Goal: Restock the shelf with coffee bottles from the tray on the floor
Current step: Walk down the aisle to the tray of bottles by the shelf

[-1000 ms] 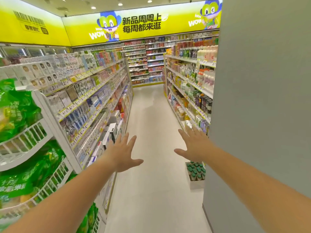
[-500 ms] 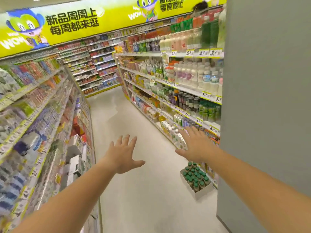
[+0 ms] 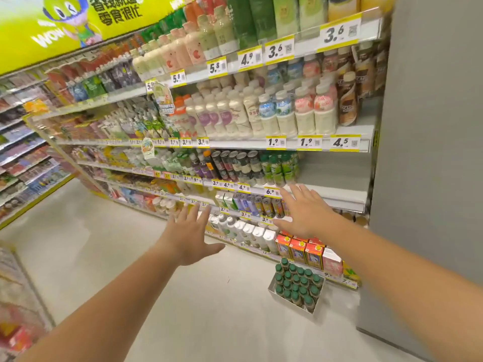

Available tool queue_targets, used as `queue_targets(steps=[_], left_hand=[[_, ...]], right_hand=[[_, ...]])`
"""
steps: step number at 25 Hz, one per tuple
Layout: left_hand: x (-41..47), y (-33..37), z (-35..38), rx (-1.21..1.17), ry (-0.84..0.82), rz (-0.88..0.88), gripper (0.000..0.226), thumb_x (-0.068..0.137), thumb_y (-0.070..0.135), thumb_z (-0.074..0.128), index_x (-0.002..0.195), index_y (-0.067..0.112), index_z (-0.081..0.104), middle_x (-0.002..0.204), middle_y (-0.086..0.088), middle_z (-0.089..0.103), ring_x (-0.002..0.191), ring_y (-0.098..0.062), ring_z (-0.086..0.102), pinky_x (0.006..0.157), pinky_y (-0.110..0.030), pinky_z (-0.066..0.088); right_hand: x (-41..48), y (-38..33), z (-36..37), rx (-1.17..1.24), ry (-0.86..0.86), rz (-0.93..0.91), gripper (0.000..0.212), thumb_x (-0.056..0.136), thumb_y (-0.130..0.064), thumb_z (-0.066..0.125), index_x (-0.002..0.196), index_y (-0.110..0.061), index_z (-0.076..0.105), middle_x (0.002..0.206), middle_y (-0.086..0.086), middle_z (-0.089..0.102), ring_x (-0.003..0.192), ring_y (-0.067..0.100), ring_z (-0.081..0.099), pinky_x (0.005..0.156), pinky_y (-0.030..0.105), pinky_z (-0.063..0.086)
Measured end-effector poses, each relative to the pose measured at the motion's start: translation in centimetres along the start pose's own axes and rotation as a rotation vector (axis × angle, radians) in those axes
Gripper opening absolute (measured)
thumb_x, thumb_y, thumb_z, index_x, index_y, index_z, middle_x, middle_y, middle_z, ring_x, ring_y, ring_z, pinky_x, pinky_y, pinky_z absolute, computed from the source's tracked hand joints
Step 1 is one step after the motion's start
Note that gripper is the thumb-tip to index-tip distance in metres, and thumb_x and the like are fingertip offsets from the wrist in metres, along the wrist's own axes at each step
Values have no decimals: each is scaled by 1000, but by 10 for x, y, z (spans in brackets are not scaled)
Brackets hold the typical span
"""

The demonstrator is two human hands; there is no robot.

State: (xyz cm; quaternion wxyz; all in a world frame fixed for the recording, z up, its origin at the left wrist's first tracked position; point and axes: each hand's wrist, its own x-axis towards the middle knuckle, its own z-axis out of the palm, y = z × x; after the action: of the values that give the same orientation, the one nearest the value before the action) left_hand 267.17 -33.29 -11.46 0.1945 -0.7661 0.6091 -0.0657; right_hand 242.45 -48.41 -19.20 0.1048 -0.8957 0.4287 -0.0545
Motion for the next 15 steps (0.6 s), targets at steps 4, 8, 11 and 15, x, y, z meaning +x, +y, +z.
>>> queue_targets(steps=[4,8,11,15], left_hand=[[89,-19,19,-25,23,165,106,77,85,31,156,23,-2,164,-10,4,151,-31,5,118,-53,17],[188,-23,51,-35,55,381,109,76,87,30,156,22,-3,164,-11,4,151,-32,7,118,-53,20],[247,-23,85,-58,22,546,108,77,85,34,156,22,-5,165,-10,2,151,-32,4,119,-53,18],[306,-9,145,-105,-39,688,112,76,85,38,156,20,-7,164,-10,3,151,-30,4,119,-54,16]], right_hand=[[25,-2,19,-11,-44,192,92,87,-71,37,157,-21,3,165,13,5,151,33,-1,122,50,8],[58,0,57,-14,-49,408,92,88,-72,36,157,-20,3,165,13,4,152,32,-1,122,49,9],[80,-3,98,-19,22,551,93,85,-72,36,156,-18,8,161,15,18,150,35,10,120,50,16],[100,-6,155,9,-19,656,92,85,-70,39,156,-19,10,161,15,19,150,33,11,121,49,17]])
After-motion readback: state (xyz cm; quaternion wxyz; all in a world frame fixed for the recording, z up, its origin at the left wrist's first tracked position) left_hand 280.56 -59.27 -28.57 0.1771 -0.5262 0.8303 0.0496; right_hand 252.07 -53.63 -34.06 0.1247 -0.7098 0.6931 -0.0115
